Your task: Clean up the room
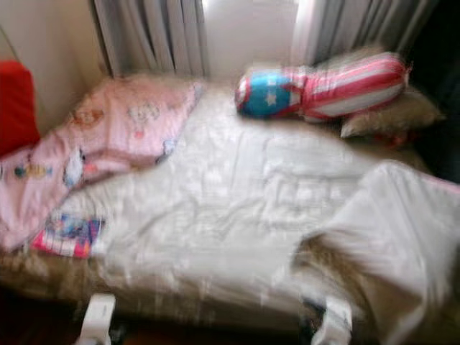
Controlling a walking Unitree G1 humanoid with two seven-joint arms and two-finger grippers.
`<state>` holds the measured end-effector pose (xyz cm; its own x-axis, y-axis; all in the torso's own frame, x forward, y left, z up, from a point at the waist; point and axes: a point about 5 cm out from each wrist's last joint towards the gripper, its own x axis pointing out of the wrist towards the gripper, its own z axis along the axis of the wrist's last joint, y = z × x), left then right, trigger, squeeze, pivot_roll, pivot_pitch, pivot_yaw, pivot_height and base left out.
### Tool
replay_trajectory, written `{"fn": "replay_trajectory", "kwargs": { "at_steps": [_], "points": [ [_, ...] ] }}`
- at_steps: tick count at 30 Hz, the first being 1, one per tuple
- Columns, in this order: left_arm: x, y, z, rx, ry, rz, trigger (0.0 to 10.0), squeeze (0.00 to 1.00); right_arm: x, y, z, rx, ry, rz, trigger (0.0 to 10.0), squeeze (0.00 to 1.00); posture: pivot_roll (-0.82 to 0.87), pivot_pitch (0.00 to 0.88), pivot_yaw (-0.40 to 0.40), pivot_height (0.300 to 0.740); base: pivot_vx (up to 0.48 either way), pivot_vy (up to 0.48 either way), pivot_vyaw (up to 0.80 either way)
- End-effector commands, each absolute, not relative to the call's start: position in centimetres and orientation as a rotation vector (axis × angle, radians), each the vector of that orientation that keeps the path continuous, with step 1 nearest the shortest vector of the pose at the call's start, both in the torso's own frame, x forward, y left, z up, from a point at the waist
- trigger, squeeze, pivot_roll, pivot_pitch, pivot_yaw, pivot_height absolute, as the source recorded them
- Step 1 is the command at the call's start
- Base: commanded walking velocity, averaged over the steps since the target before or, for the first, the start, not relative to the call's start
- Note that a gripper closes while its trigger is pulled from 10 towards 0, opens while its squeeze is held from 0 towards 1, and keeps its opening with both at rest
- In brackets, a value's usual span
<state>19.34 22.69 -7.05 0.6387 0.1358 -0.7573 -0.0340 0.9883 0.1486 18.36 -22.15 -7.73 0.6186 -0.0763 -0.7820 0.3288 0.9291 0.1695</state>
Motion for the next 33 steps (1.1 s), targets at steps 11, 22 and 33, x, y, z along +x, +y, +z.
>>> {"fn": "replay_trajectory", "kwargs": {
  "at_steps": [11, 22, 33],
  "points": [
    [19.38, 22.26, -7.16, 0.119, 0.885, 0.089, 10.0, 0.00, 17.48, -22.71, -8.04, 0.308, 0.897, -0.265, 10.0, 0.00, 0.02, 0.044, 0.003, 0.740, 0.000, 0.000, -0.57],
    [19.38, 22.32, -7.15, 0.128, 0.886, 0.089, 10.0, 0.00, 17.50, -22.68, -8.03, 0.312, 0.891, -0.270, 10.0, 0.00, 0.02, 0.043, 0.005, 0.740, 0.000, 0.000, 0.00],
    [19.35, 22.34, -7.17, 0.132, 0.888, 0.087, 10.0, 0.00, 17.51, -22.67, -8.01, 0.314, 0.884, -0.272, 10.0, 0.00, 0.02, 0.030, 0.004, 0.740, 0.000, 0.000, 0.00]
  ]
}}
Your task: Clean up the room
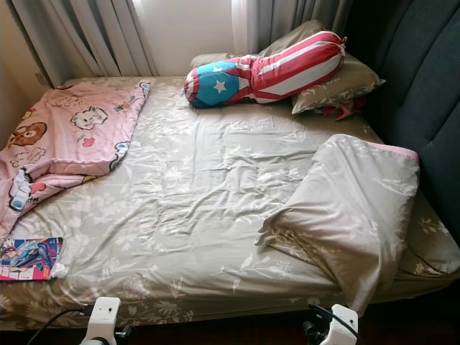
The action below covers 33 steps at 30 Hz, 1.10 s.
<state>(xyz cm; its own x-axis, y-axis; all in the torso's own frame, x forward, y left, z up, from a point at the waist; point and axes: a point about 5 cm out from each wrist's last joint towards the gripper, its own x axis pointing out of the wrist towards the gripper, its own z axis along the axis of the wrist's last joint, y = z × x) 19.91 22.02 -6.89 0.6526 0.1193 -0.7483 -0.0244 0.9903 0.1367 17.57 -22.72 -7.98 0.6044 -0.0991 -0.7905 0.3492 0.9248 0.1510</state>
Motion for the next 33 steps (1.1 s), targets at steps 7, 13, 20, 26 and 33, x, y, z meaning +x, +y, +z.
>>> {"fn": "replay_trajectory", "kwargs": {
  "at_steps": [7, 13, 20, 26, 33],
  "points": [
    [19.29, 22.34, -7.19, 0.133, 0.890, 0.086, 10.0, 0.00, 17.50, -22.65, -8.01, 0.312, 0.881, -0.269, 10.0, 0.00, 0.02, 0.022, 0.004, 0.740, 0.000, 0.000, 0.00],
    [19.24, 22.31, -7.23, 0.133, 0.891, 0.082, 10.0, 0.00, 17.45, -22.66, -8.03, 0.305, 0.882, -0.265, 10.0, 0.00, 0.01, 0.013, 0.005, 0.740, 0.000, -0.322, 0.00],
    [19.12, 22.28, -7.28, 0.136, 0.891, 0.070, 10.0, 0.00, 17.31, -22.61, -8.10, 0.292, 0.888, -0.252, 10.0, 0.00, 0.01, 0.001, 0.008, 0.740, 0.000, -0.469, 0.00],
    [19.14, 22.28, -7.27, 0.135, 0.890, 0.070, 10.0, 0.00, 17.32, -22.61, -8.09, 0.291, 0.887, -0.252, 10.0, 0.00, 0.01, 0.003, 0.007, 0.740, 0.000, -0.480, 0.00],
    [19.16, 22.27, -7.26, 0.132, 0.890, 0.072, 10.0, 0.00, 17.34, -22.63, -8.08, 0.291, 0.886, -0.253, 10.0, 0.00, 0.01, 0.006, 0.006, 0.740, 0.000, -0.480, 0.00]
  ]
}}
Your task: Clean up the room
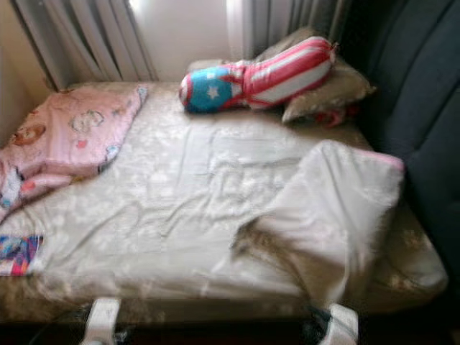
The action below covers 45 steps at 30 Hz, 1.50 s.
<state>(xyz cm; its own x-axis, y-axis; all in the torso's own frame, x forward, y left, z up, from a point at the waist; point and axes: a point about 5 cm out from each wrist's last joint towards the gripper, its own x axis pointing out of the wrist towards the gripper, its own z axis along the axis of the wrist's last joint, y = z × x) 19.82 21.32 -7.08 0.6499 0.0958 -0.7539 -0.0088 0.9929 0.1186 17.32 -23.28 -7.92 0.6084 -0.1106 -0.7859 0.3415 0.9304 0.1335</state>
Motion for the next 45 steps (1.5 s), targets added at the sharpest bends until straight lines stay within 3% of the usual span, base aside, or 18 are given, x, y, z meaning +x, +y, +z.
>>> {"fn": "replay_trajectory", "kwargs": {
  "at_steps": [1, 6, 28, 37, 45],
  "points": [
    [19.16, 22.27, -7.26, 0.132, 0.890, 0.072, 10.0, 0.00, 17.34, -22.63, -8.08, 0.291, 0.886, -0.253, 10.0, 0.00, 0.01, 0.006, 0.006, 0.740, 0.000, -0.480, 0.00],
    [19.18, 22.27, -7.26, 0.130, 0.889, 0.074, 10.0, 0.00, 17.36, -22.65, -8.06, 0.291, 0.886, -0.254, 10.0, 0.00, 0.01, 0.012, 0.004, 0.740, 0.000, -0.480, 0.00],
    [19.19, 22.20, -7.28, 0.057, 0.883, 0.118, 10.0, 0.00, 17.55, -22.71, -7.97, 0.299, 0.883, -0.257, 10.0, 0.00, 0.02, 0.034, 0.000, 0.740, 0.000, 0.000, 0.00],
    [19.17, 22.15, -7.31, 0.054, 0.889, 0.120, 10.0, 0.00, 17.57, -22.76, -7.95, 0.298, 0.883, -0.257, 10.0, 0.00, 0.02, 0.039, -0.003, 0.740, 0.000, 0.480, 0.00],
    [19.22, 22.17, -7.27, 0.065, 0.884, 0.114, 10.0, 0.00, 17.55, -22.75, -7.96, 0.299, 0.883, -0.255, 10.0, 0.00, 0.02, 0.040, -0.003, 0.740, 0.000, 0.000, 0.00]
  ]
}}
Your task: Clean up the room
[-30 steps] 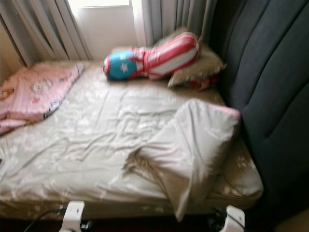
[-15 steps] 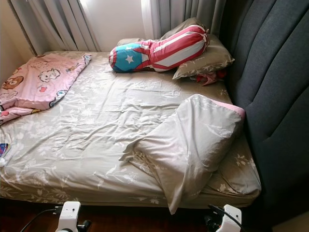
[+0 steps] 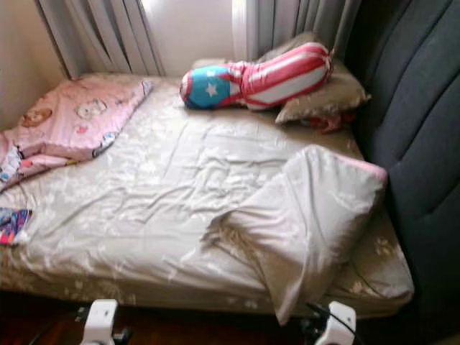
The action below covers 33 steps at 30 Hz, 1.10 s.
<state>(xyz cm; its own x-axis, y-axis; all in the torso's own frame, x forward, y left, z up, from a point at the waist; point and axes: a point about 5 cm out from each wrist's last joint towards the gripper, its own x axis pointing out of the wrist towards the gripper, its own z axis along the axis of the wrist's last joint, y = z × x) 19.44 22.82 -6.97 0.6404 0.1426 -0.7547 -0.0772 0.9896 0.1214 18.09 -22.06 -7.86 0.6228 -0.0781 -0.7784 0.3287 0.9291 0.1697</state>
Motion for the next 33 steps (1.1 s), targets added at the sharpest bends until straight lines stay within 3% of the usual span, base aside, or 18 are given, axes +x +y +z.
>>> {"fn": "replay_trajectory", "kwargs": {
  "at_steps": [1, 30, 33],
  "points": [
    [19.23, 22.17, -7.26, 0.064, 0.883, 0.113, 10.0, 0.00, 17.56, -22.75, -7.96, 0.299, 0.883, -0.255, 10.0, 0.00, 0.02, 0.040, -0.003, 0.740, 0.000, 0.000, 0.00],
    [19.23, 22.15, -7.26, 0.054, 0.880, 0.111, 10.0, 0.00, 17.68, -22.68, -7.89, 0.274, 0.882, -0.219, 10.0, 0.00, 0.02, 0.031, 0.000, 0.740, 0.000, 0.000, 0.00],
    [19.21, 22.17, -7.26, 0.055, 0.879, 0.110, 10.0, 0.00, 17.74, -22.69, -7.84, 0.259, 0.875, -0.211, 10.0, 0.00, 0.01, 0.024, 0.004, 0.740, 0.000, 0.000, 0.80]
  ]
}}
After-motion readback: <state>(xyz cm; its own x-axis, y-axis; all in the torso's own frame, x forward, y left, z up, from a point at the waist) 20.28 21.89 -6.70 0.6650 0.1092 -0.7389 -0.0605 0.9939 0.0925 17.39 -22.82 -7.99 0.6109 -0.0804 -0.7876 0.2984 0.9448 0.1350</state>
